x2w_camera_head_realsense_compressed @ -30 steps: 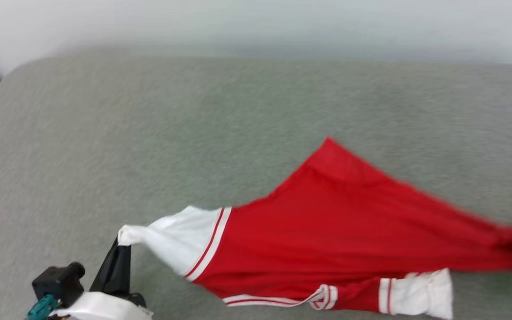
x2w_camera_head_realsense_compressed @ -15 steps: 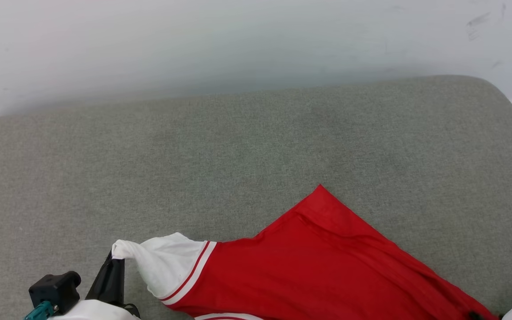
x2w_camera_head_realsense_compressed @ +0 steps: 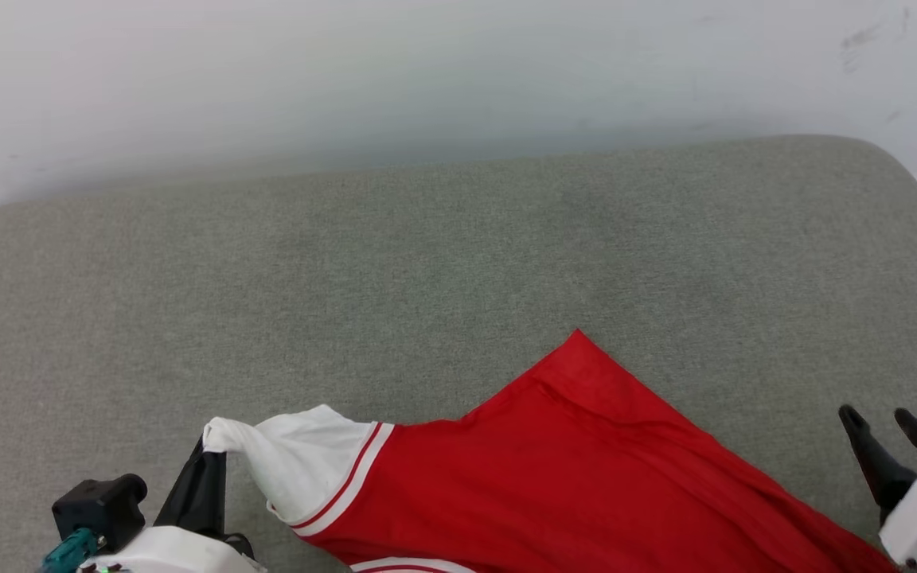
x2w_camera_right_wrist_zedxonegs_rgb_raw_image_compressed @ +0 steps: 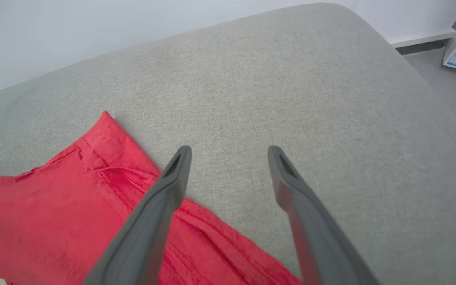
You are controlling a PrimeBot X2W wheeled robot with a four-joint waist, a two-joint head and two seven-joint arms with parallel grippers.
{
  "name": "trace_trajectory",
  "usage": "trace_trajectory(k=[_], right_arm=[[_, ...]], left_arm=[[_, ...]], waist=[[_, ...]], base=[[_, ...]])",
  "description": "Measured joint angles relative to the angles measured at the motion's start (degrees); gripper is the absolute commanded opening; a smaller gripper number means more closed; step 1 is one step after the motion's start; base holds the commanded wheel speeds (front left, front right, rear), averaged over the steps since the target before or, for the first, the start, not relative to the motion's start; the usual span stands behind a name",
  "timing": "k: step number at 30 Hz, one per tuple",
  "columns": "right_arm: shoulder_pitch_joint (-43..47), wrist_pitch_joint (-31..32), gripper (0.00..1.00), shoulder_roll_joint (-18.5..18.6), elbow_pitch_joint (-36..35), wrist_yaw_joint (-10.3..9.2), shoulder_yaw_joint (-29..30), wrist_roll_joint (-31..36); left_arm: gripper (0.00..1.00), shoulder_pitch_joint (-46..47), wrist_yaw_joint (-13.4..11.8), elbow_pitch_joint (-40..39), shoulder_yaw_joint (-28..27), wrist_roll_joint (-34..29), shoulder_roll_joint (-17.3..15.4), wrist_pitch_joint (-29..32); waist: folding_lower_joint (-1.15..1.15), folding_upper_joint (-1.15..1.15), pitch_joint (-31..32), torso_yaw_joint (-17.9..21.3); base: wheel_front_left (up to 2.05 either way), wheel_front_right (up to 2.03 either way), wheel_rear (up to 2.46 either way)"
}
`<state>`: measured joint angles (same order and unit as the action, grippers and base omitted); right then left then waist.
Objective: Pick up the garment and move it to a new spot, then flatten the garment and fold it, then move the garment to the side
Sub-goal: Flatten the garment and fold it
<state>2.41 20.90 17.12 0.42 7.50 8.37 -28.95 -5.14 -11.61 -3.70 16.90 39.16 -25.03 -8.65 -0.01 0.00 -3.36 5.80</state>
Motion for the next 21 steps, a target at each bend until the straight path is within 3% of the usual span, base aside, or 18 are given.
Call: trace_trajectory(k=[5,11,16,21], right_arm=[[-8.32,5.09,1.00,3.23,2.98,0.00,-6.01,-1.46],[-19.08,15.62,1.00,6.43,5.03,0.00,-14.07,-3.50],[-26.56,24.28,1.00,7.28,6.44,0.00,-19.74,-3.89],[-32.55,28.09,1.00,7.81,10.21,0.01,-25.04,-4.21]], left_arm=[[0.00,2.59,0.00,-1.69,0.46,-0.79,-0.16,0.24],[0.00,6.72,0.73,-3.34,1.42,-1.74,0.49,-0.20],[0.00,9.82,1.57,-3.67,2.66,-2.56,1.88,-1.35],[0.00,11.85,2.42,-3.27,3.34,-2.72,2.78,-2.21]], waist=[[0.01,0.00,-2.88,-1.51],[0.01,0.00,-7.52,-4.30],[0.01,0.00,-11.70,-7.45],[0.01,0.00,-15.23,-10.51]], base=[[0.00,0.00,0.00],[0.00,0.00,0.00],[0.00,0.00,0.00],[0.00,0.00,0.00]])
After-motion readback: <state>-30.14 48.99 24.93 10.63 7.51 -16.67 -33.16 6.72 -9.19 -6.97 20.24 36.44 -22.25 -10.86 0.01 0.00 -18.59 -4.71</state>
